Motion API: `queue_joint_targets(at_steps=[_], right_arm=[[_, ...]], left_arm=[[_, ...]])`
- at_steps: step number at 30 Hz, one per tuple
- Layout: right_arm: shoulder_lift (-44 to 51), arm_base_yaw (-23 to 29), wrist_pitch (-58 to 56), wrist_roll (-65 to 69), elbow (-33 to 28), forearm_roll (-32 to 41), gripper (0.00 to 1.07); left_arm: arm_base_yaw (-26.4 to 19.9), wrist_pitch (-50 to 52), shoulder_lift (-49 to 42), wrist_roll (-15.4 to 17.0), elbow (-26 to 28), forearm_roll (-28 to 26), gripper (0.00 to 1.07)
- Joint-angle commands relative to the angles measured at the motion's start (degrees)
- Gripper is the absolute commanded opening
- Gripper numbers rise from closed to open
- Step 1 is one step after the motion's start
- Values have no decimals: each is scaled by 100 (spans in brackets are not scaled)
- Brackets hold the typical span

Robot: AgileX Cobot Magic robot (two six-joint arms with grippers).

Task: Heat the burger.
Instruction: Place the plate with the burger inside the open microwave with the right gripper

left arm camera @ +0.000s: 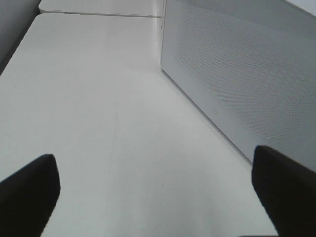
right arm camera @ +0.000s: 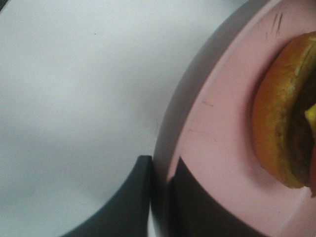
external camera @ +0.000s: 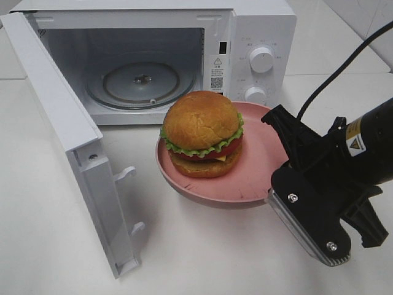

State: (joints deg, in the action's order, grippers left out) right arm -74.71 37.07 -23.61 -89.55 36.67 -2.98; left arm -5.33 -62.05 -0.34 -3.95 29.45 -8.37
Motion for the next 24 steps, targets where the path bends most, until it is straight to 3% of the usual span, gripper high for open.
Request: queue_joint_targets(at_steps=[1, 24], right_arm=[[63, -11, 281, 160, 327, -23, 4], [-1106, 0, 29, 195, 1673, 143, 4]], left_arm=[[-17, 86, -92, 0, 0, -6, 98], [-17, 86, -92, 0, 0, -6, 98]])
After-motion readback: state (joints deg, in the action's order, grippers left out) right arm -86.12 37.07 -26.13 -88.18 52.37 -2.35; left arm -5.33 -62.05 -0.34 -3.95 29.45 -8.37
